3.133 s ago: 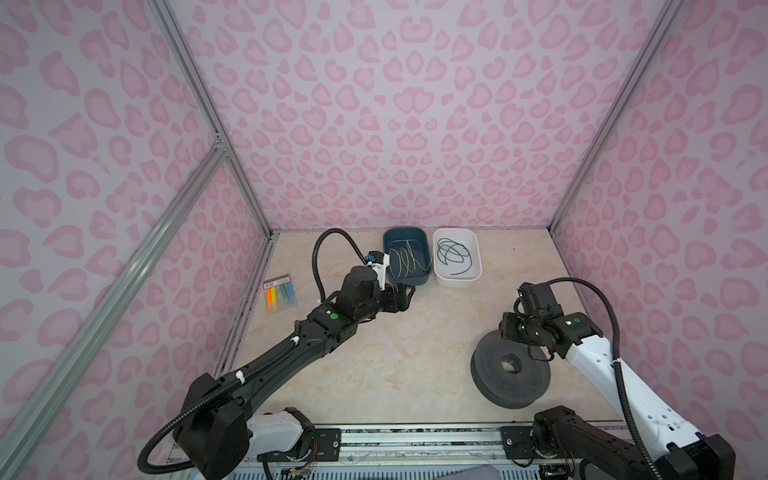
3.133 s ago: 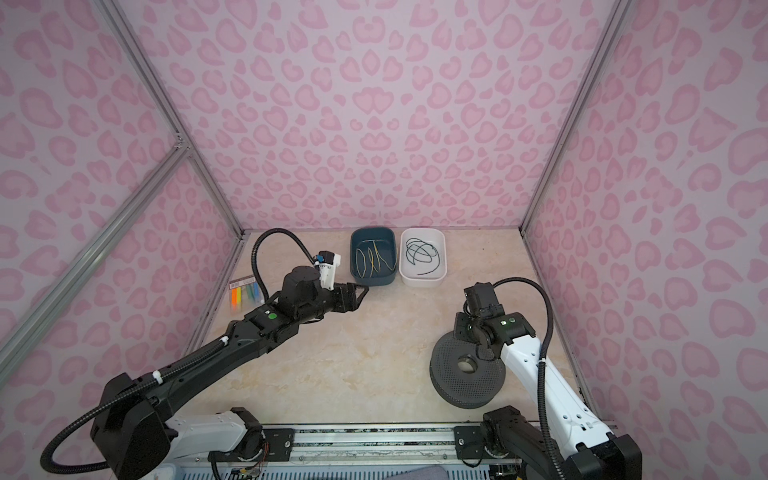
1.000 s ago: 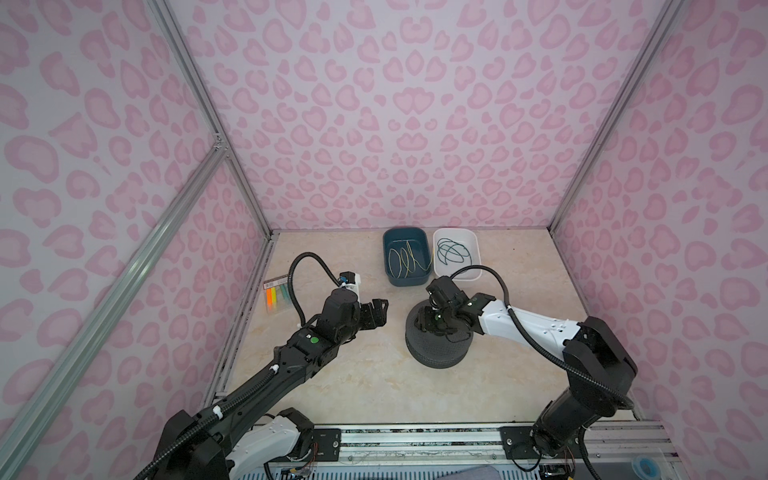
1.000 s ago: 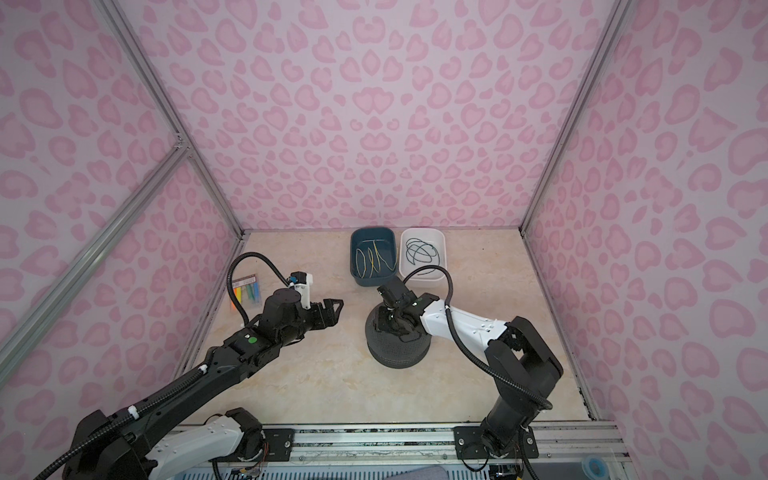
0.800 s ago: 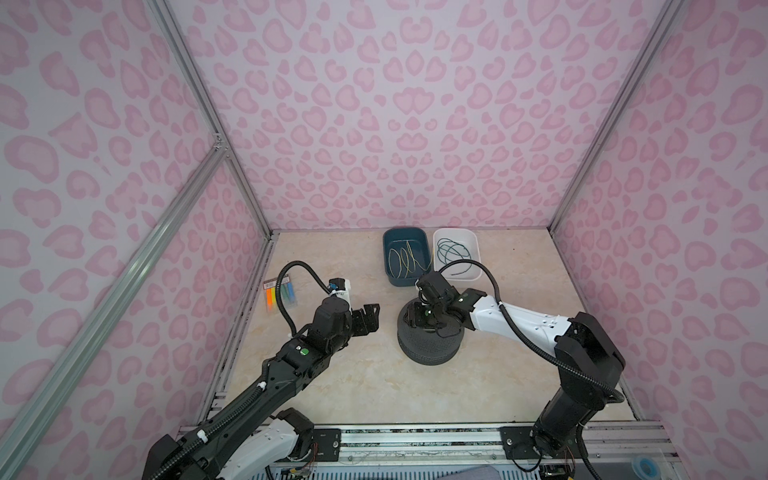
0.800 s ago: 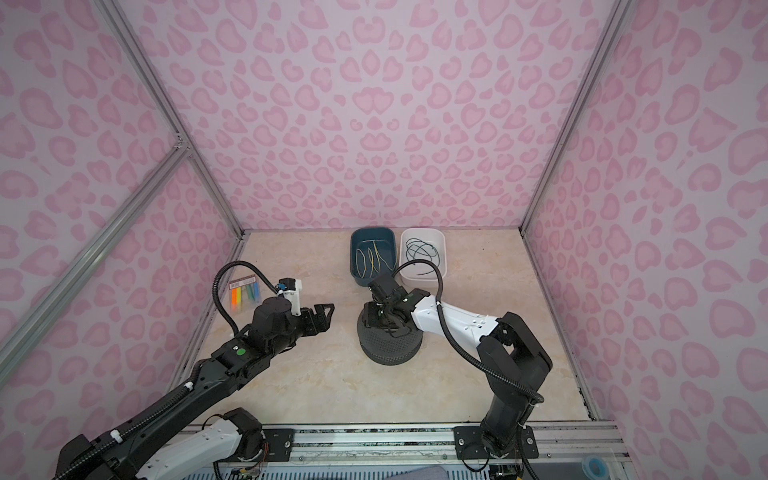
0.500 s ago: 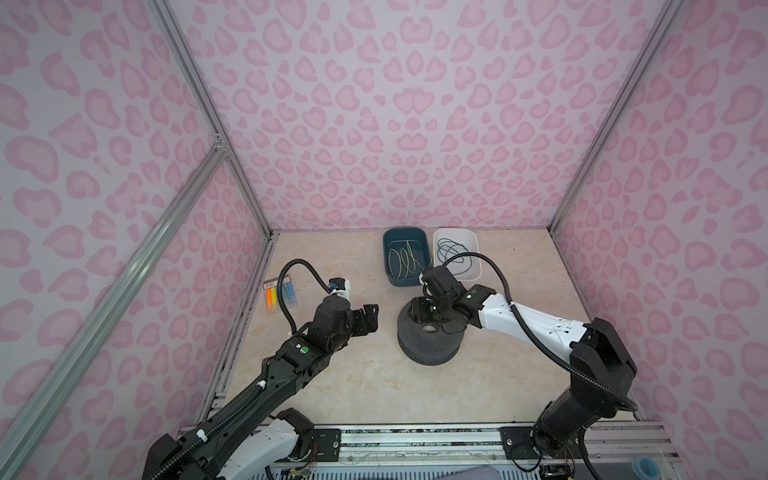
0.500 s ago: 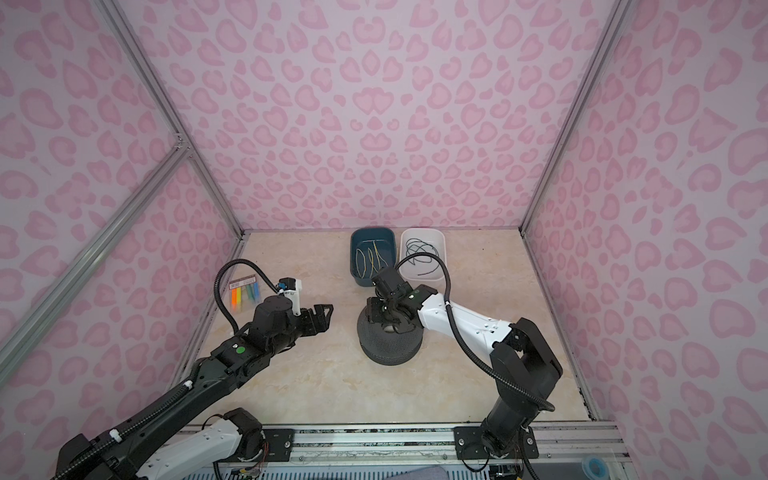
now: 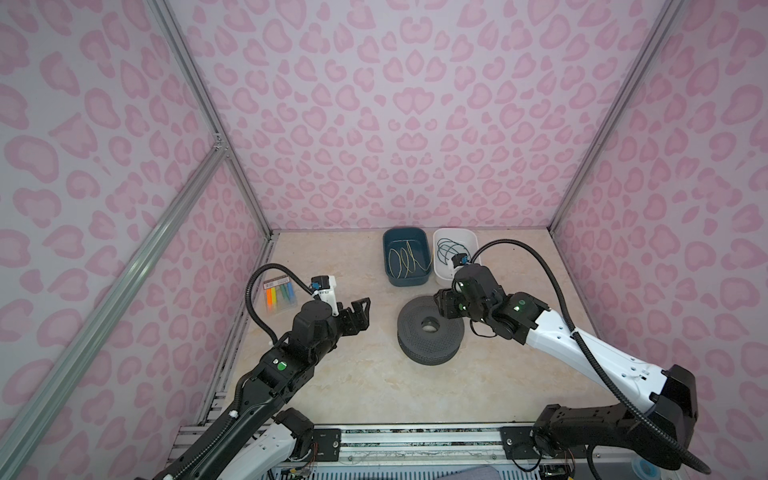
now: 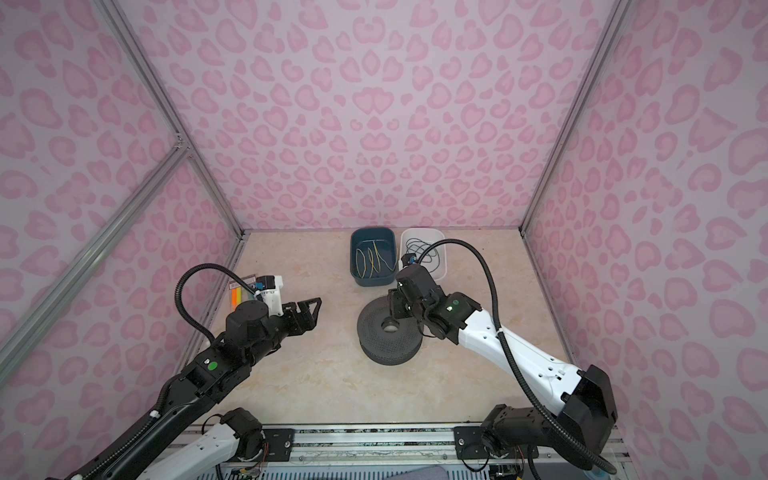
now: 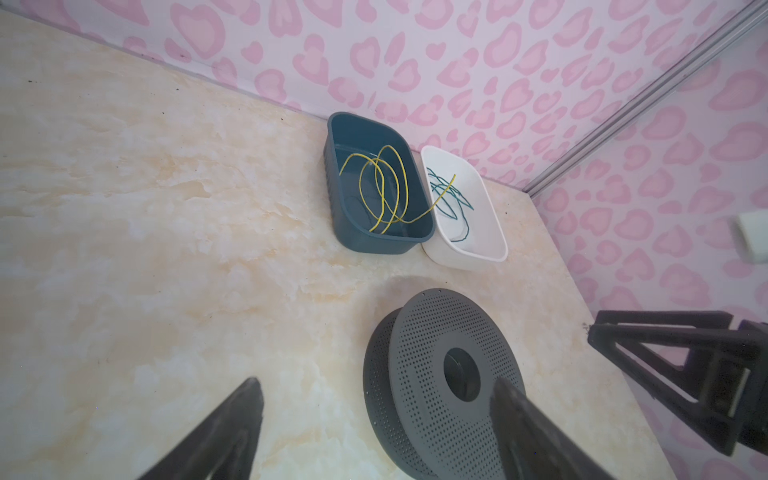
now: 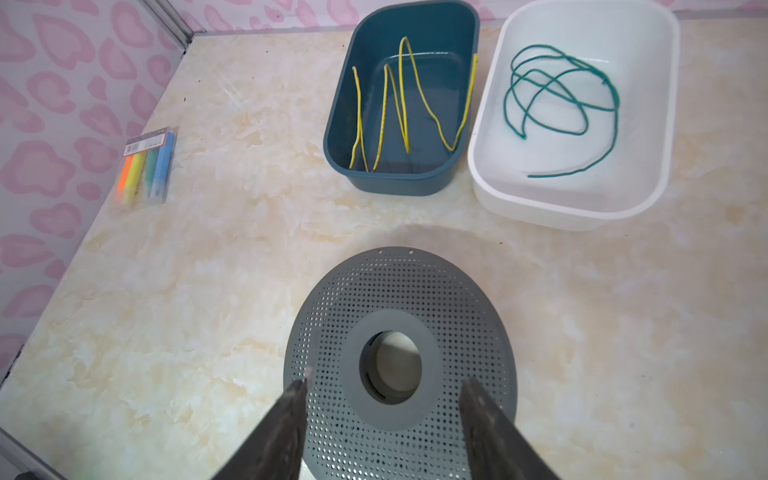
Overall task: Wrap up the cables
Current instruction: 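Drag the grey spool toward the left gripper with the right gripper, then reach the right gripper into the teal tub and grasp the yellow cable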
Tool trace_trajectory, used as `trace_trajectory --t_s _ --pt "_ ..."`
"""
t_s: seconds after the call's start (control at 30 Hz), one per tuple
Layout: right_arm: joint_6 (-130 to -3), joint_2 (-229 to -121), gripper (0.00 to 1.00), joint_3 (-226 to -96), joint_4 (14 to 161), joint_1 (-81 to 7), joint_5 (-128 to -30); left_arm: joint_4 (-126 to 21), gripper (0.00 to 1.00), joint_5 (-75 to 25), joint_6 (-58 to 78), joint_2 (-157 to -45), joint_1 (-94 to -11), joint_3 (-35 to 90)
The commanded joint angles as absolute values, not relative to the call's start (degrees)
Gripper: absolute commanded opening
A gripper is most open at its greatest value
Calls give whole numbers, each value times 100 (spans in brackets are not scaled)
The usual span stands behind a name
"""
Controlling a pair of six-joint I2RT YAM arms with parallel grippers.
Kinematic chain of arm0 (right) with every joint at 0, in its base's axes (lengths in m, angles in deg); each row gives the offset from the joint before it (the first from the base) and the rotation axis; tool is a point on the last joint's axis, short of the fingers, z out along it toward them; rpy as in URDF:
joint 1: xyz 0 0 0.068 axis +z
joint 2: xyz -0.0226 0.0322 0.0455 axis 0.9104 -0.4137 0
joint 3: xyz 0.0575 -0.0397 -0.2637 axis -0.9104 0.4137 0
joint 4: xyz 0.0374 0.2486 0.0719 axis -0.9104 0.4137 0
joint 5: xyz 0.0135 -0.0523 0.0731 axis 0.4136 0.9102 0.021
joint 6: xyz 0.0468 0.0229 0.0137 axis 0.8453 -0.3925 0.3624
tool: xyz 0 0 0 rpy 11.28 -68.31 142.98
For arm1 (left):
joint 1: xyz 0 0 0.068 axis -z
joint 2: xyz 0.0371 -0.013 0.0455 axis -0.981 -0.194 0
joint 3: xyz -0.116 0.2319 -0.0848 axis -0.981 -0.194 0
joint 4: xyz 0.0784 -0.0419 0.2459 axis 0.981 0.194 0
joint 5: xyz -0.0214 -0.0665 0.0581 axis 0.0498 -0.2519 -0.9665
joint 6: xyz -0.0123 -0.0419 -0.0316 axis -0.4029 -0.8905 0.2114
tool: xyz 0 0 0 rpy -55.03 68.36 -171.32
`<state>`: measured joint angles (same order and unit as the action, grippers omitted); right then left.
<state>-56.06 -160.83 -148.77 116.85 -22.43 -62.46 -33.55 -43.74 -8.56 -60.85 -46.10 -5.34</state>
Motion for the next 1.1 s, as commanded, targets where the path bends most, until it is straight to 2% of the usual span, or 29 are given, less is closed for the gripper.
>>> trace_trajectory --t_s 0.0,0.23,0.43,0.6,0.7,0.8,0.97,1.07 --pt "-5842 -15907 60 -14675 11076 -2310 -6029 -3490 88 -4640 -1197 -5683 -4612 -755" --pt "-6021 -16366 46 -14653 10662 -2345 -5880 -3871 89 -4841 -1536 -4856 -4612 -1463" --pt "-6103 -16973 50 -14958 10322 -2675 -5697 -3416 90 -5541 -2066 -4566 -4612 -1543" --pt "-6162 -17861 48 -15644 10544 -3041 -5813 -3216 90 -6439 -2802 -4461 -4612 -1809" --pt "-6145 -18451 47 -16168 10852 -3247 -5940 -3331 90 -6578 -3110 -4562 -4612 -1955" --pt "-6175 -18853 46 -16399 10566 -3374 -6134 -3497 91 -6748 -3045 -4876 -4612 -1912" --pt "-6244 -19628 38 -17171 10557 -3512 -6488 -3465 94 -7281 -2674 -5739 -4612 -1384" --pt "-6265 -19947 35 -17504 10495 -3581 -6485 -3973 89 -6824 -2048 -6062 -4621 -1238"
